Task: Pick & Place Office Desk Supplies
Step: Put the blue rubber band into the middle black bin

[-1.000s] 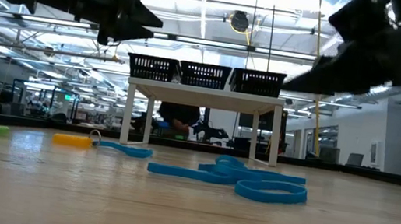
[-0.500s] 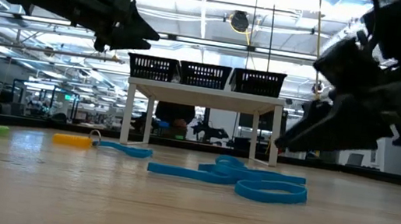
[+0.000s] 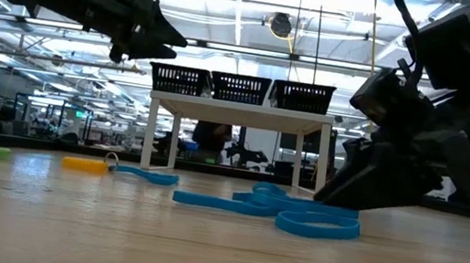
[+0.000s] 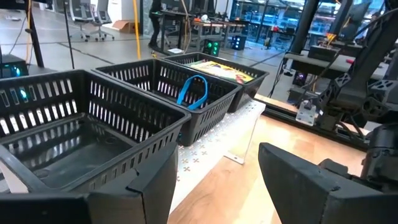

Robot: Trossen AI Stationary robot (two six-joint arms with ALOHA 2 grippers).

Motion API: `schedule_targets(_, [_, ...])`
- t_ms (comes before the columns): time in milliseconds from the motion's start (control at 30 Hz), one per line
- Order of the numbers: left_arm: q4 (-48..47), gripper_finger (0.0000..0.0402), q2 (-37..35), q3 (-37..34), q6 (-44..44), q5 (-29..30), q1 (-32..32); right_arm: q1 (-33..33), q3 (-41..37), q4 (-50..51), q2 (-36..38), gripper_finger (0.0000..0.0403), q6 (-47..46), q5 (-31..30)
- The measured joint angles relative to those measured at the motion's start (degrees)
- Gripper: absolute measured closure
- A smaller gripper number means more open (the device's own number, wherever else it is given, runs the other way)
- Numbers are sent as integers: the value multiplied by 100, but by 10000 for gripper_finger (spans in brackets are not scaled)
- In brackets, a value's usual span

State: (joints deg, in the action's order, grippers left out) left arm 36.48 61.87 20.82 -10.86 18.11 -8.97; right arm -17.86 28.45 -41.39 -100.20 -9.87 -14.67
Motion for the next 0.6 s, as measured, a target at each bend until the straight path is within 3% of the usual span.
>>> schedule_targets(433, [-32,167,0,0,-14,0,0,163,0,69,2,391,48,23])
schedule_targets(600, [-33,167,0,0,-12,0,0,176,-2,35,2,398,402,12])
